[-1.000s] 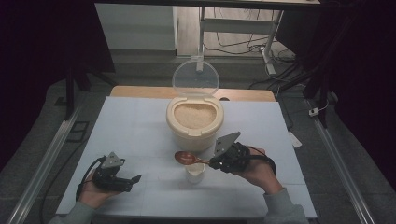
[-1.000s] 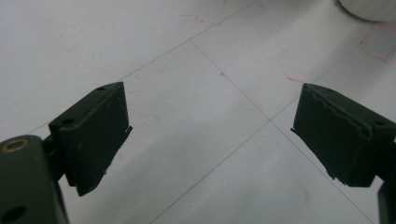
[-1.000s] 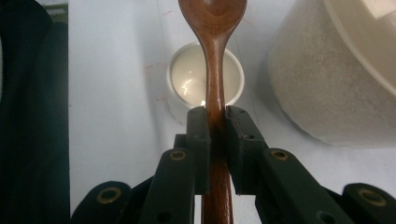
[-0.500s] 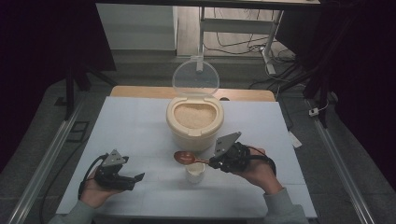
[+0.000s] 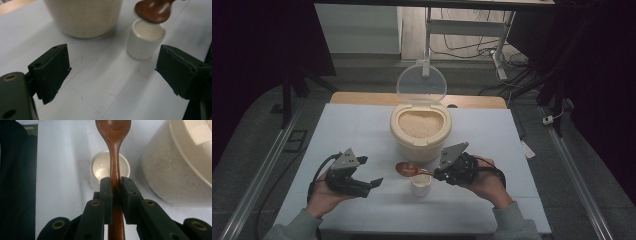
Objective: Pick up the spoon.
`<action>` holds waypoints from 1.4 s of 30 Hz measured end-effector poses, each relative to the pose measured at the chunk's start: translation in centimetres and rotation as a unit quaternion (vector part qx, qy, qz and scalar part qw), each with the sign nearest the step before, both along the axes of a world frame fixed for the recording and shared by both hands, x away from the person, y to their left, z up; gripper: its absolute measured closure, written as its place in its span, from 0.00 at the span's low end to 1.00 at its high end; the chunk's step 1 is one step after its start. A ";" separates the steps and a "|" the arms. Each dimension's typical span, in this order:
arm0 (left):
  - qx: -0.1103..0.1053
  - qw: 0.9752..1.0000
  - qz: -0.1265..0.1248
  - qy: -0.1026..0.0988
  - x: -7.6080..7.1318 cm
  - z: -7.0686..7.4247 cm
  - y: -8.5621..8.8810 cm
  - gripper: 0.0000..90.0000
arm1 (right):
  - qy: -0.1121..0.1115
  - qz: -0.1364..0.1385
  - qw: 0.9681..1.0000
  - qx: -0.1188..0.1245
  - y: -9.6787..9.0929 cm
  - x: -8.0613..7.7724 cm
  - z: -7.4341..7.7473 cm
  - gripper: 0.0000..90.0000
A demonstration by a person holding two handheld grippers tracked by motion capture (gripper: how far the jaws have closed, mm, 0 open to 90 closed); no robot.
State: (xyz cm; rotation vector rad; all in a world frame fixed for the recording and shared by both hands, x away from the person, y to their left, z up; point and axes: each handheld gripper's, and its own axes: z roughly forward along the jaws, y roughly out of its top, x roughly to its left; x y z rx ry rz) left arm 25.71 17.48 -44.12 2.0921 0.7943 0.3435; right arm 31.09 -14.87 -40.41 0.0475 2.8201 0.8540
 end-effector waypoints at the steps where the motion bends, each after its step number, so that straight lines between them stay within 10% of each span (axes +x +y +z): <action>1: 0.001 1.000 -0.007 -0.003 0.0 0.3 -0.4 0.13 | -0.001 0.000 1.000 0.000 0.0 0.0 0.0 0.89; 13: 0.045 0.994 -0.101 -0.012 0.9 2.5 -5.9 0.18 | -0.002 0.012 1.000 -0.007 0.8 -0.1 -0.5 0.89; 24: 0.119 0.978 -0.173 0.003 2.5 2.5 -10.4 0.34 | 0.000 0.024 1.000 -0.013 1.6 -0.5 -0.9 0.89; 42: 0.175 0.954 -0.240 0.038 3.6 0.7 -11.7 0.78 | -0.017 0.063 0.998 -0.016 2.2 -1.6 -0.9 0.89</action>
